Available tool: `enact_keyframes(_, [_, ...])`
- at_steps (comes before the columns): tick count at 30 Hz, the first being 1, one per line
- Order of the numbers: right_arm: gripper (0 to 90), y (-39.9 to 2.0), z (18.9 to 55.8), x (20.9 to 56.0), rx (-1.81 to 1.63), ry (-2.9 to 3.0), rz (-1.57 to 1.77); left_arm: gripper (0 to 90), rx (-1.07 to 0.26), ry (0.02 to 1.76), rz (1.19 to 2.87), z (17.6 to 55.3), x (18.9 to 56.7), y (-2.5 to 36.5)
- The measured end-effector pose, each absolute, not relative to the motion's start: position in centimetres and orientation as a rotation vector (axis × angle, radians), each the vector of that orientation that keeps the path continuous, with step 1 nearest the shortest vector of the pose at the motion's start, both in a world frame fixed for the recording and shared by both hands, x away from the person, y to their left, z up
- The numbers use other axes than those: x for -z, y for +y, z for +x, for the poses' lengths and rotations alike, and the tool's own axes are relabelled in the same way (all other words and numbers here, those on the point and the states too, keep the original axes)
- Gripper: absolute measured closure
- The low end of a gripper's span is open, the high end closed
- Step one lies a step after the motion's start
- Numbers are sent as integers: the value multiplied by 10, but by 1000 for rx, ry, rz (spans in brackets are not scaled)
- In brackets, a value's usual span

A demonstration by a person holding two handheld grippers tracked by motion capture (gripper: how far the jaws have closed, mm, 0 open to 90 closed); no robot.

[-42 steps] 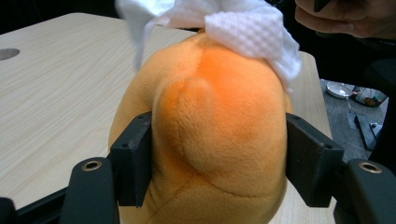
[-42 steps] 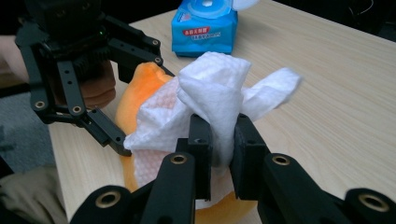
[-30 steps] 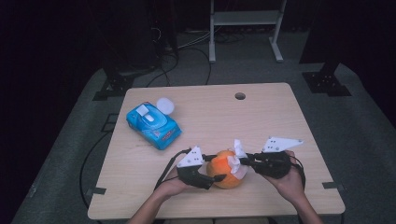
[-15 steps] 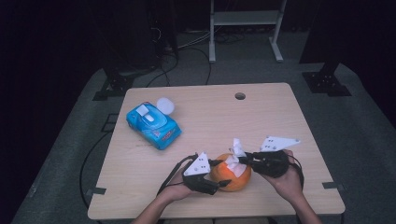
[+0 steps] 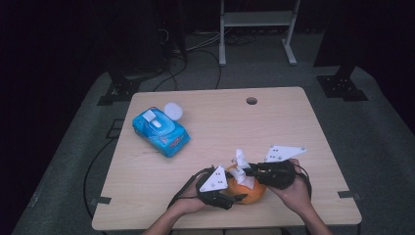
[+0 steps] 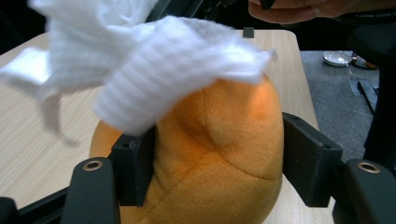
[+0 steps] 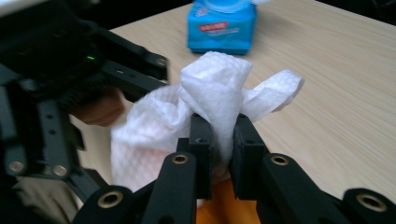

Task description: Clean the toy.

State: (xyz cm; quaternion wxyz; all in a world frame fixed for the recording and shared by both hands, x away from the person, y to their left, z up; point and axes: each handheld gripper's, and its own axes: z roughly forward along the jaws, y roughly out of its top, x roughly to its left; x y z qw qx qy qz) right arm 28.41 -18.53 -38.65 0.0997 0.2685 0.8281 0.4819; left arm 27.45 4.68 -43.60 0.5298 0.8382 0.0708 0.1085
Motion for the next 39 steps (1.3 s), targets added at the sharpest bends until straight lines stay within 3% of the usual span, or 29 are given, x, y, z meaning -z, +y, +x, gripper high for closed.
enact_keyframes(9, [800,-226,290,392,-1402,2375,948,342,-200,292,1946,291,438,62])
enact_keyframes(15, [800,-211,279,382,-1443,2400,829,342,-203,361,1917,296,438,65])
enact_keyframes(21, [800,-228,288,392,-1416,2391,922,331,-196,418,1888,302,438,73])
enact_keyframes(35, [800,-194,275,385,-1432,2466,750,324,-233,400,1907,295,437,63])
enact_keyframes(39, [800,-203,282,387,-1414,2446,817,325,-234,409,1901,295,437,62])
